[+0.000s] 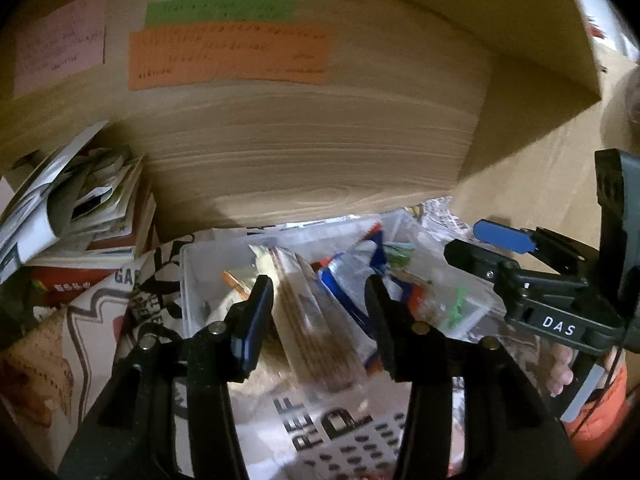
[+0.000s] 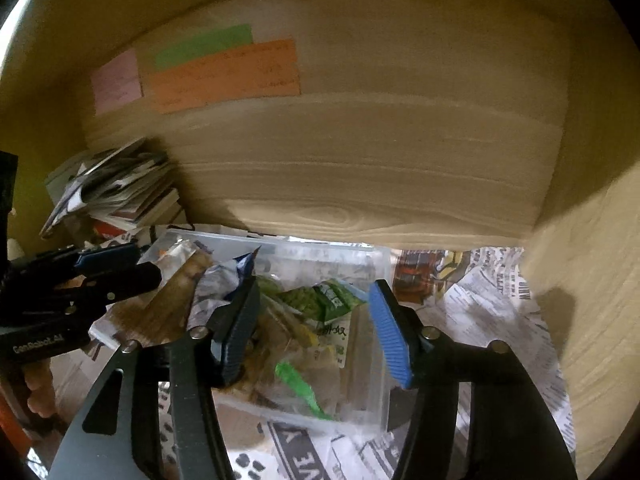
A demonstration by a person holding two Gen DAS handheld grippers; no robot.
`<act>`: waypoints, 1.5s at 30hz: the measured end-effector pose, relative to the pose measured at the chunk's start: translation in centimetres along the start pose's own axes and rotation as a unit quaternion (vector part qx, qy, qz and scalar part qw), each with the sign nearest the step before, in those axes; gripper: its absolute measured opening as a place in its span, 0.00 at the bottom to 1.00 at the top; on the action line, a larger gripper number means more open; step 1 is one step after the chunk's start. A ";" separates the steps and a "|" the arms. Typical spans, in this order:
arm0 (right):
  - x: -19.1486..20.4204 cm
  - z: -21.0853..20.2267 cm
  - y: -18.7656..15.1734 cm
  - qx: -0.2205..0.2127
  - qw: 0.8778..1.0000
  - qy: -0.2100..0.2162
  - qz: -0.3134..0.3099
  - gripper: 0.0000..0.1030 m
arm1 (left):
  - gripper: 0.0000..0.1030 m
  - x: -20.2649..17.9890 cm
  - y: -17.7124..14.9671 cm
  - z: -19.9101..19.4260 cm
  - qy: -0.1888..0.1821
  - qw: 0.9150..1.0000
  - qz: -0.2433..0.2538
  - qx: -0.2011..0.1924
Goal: Organize snacks
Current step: 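Grasp the red cartoon snack bag with the left tool while the right tool grasps the yellow snack bag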
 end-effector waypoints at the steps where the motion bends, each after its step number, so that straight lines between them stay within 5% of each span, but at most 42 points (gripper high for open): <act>1: 0.0 -0.3 -0.1 -0.001 1.000 0.001 0.000 0.55 | 0.52 -0.3 -0.3 -0.5 -0.001 1.000 0.002 -0.001; 4: 0.2 -1.7 -0.8 -0.007 1.000 0.007 0.000 0.65 | 0.59 -1.1 -1.4 -1.9 -0.003 1.000 0.009 -0.004; 12: 1.0 -4.6 -3.9 -0.011 1.000 0.002 -0.010 0.68 | 0.85 -3.3 -5.5 -4.6 -0.005 1.000 0.026 0.003; 28: 5.2 -5.5 -13.2 0.051 0.997 0.046 -0.018 0.69 | 0.89 -4.3 -16.4 -3.7 -0.016 0.995 0.016 0.095; 36: 8.4 -3.5 -16.8 0.093 0.993 0.070 -0.036 0.69 | 0.89 -0.4 -18.0 -4.3 0.002 0.994 -0.043 0.098; 45: 5.7 -2.7 -16.6 0.093 0.994 0.049 -0.001 0.74 | 0.89 1.3 -18.5 -4.5 0.006 0.993 -0.066 0.099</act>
Point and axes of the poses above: each gripper's, at about its wrist camera, not at the fingertips, and z roughly the way its jaws point, x to its left, y to its top, the point moved 8 cm from there along z, roughly the way its jaws point, and after that the axes turned 7 degrees about x, right-handed, at the moved point
